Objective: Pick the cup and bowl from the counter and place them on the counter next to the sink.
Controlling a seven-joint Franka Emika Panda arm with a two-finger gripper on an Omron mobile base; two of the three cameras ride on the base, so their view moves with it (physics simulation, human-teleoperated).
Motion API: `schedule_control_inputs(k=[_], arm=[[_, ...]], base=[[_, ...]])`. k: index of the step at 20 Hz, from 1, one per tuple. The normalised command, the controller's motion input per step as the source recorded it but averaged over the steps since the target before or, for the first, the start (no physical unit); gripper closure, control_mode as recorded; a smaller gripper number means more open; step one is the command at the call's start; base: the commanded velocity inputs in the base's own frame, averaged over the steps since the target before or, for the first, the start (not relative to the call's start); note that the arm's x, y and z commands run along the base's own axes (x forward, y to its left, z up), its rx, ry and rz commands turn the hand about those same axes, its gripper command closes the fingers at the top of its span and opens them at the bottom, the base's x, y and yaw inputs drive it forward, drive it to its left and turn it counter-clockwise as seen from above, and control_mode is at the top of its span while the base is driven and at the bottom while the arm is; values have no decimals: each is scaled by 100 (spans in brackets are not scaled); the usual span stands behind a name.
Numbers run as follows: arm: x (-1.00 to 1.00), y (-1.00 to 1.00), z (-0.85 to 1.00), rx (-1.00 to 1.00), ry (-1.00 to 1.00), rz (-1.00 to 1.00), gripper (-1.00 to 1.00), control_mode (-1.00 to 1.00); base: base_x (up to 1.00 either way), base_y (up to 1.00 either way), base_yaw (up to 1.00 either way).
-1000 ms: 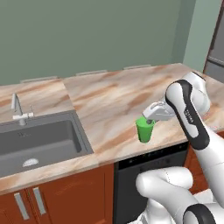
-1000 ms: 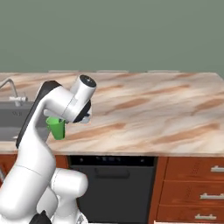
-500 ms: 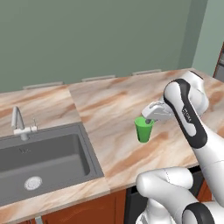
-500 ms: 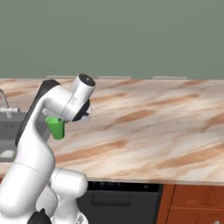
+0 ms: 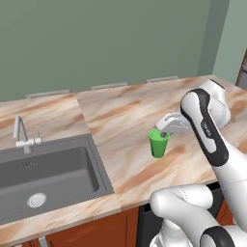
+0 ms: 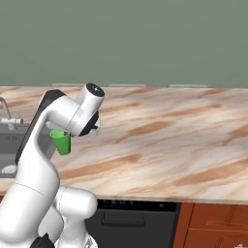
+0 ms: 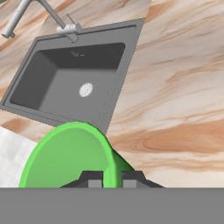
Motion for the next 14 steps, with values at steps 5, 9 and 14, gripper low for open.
schedule_control_inputs(k=[5,9,14], arm=[[0,0,0,0,0,0,100,100],[10,6,0,0,1,0,100,-100],[61,46,0,-4,15,0,100,-100]], base=[[0,0,0],[0,0,0],[0,0,0]])
